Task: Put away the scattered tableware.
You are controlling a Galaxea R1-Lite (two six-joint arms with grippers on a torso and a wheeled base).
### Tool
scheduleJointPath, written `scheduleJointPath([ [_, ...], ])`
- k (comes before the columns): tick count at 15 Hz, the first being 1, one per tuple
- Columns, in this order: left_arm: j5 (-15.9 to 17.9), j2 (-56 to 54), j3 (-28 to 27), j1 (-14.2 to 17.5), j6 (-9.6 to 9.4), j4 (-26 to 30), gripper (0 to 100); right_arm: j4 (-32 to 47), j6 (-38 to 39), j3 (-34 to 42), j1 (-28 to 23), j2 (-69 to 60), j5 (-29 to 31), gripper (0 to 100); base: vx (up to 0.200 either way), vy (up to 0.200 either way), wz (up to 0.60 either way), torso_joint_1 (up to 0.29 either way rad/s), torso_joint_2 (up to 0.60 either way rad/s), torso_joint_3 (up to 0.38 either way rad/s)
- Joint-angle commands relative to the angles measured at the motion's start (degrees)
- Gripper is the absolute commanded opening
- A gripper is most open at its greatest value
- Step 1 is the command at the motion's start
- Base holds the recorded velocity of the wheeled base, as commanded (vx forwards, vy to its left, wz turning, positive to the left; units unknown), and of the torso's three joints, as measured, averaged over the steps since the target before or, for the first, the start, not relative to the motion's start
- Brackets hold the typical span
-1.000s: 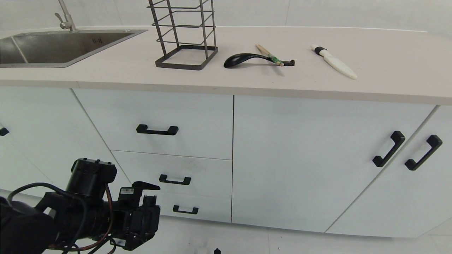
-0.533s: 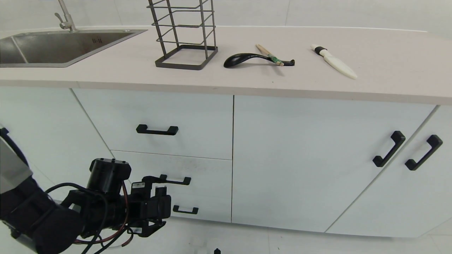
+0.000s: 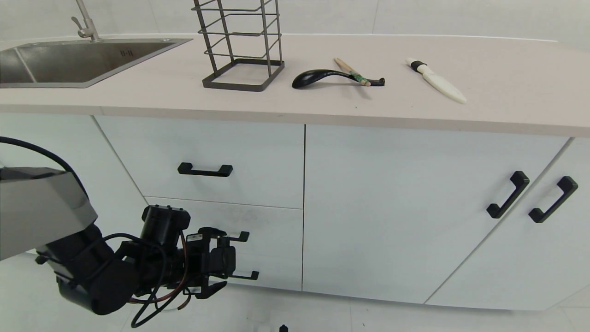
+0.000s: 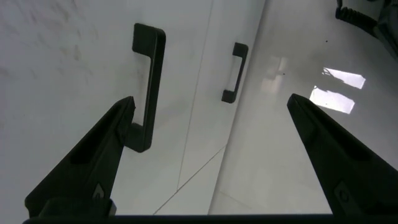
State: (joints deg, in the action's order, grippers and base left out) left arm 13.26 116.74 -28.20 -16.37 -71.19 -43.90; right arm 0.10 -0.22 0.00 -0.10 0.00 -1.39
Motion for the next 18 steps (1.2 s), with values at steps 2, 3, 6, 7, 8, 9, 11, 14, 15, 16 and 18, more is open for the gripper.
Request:
scheduleJointPath([
  [2, 0.01, 3.94, -1.77, 0.02, 1.41, -2.77, 100, -0.01, -0.04, 0.0, 0.01, 0.09, -0.02, 0, 0.0, 0.0, 0.0, 0.0, 0.0, 0.0],
  [3, 0.01, 4.55, -2.04, 0.02, 1.5, -3.47, 100, -0.01, 0.04, 0.0, 0.01, 0.09, -0.02, 0, 0.0, 0.0, 0.0, 0.0, 0.0, 0.0],
  [6, -0.52, 6.4, -2.3, 0.02, 1.76, -4.35, 100, -0.01, 0.04, 0.0, 0.01, 0.09, -0.02, 0, 0.0, 0.0, 0.0, 0.0, 0.0, 0.0],
  [7, -0.87, 6.75, -2.48, 0.02, 2.46, -5.23, 100, -0.01, -0.04, 0.0, 0.1, 0.09, -0.02, 0, 0.0, 0.0, 0.0, 0.0, 0.0, 0.0],
  [8, -0.87, 7.45, -2.74, 0.02, 2.9, -6.55, 100, -0.01, -0.04, 0.0, 0.1, 0.09, -0.02, 0, 0.0, 0.0, 0.0, 0.0, 0.0, 0.0],
  [9, -0.96, 8.24, -2.83, 0.02, 3.61, -7.96, 100, -0.01, -0.04, 0.0, 0.01, 0.09, -0.02, 0, 0.0, 0.0, 0.0, 0.0, 0.0, 0.0],
  [11, -0.96, 9.74, -2.56, -0.06, 4.4, -10.68, 100, -0.01, 0.04, 0.0, 0.01, 0.09, -0.02, 0, 0.0, 0.0, 0.0, 0.0, 0.0, 0.0],
  [14, -0.96, 10.7, -2.74, -0.15, 4.4, -11.12, 100, -0.01, -0.04, 0.0, 0.01, 0.09, -0.02, 0, 0.0, 0.0, 0.0, 0.0, 0.0, 0.0],
  [15, -0.96, 11.32, -2.92, -0.15, 4.4, -11.12, 100, -0.01, 0.04, 0.0, 0.01, 0.09, -0.02, 0, 0.0, 0.0, 0.0, 0.0, 0.0, 0.0],
  [16, -0.96, 12.2, -2.92, -0.15, 4.4, -11.12, 100, -0.01, -0.04, 0.0, 0.1, 0.09, -0.02, 0, 0.0, 0.0, 0.0, 0.0, 0.0, 0.0],
  [18, -0.96, 12.9, -2.65, -0.33, 4.4, -11.12, 100, -0.01, -0.04, 0.0, 0.01, 0.09, -0.02, 0, 0.0, 0.0, 0.0, 0.0, 0.0, 0.0],
])
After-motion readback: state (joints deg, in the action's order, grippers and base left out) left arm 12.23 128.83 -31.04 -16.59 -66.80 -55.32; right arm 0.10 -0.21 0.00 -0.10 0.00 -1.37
